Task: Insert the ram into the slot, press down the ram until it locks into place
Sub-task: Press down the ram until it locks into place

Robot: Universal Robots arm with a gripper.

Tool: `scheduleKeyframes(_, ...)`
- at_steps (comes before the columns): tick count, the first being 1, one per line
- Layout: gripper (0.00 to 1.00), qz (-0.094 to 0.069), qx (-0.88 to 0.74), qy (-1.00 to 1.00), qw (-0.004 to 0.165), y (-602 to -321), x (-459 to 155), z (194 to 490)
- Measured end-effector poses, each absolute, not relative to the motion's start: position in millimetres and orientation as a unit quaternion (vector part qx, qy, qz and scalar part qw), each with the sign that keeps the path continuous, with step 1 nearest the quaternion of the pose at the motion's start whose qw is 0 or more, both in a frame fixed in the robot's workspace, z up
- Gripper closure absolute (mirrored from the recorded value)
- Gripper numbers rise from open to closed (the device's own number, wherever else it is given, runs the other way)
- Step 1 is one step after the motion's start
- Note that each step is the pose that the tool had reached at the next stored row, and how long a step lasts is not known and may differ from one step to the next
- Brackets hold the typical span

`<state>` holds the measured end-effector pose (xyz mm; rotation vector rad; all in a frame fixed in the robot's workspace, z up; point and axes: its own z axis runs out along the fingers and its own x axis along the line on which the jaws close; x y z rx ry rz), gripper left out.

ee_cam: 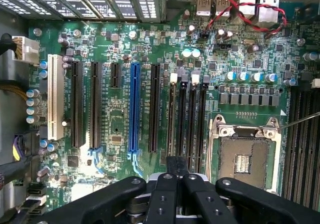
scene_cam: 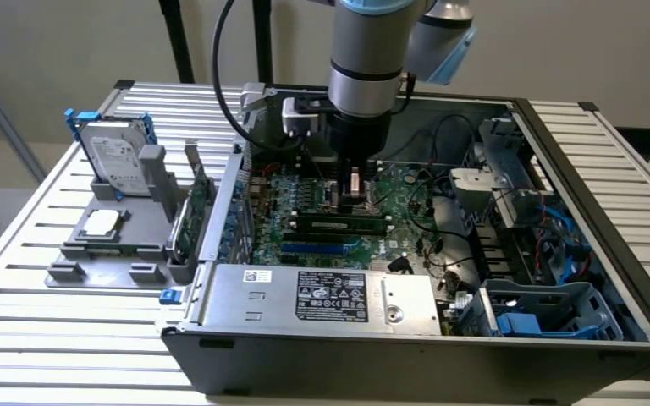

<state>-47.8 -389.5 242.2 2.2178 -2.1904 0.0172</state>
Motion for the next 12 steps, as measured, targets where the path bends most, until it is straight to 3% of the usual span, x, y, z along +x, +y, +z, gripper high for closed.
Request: scheduleKeyframes(12, 0.89, 0.006, 0.710, -0.704, 0.013, -387, -48, 225)
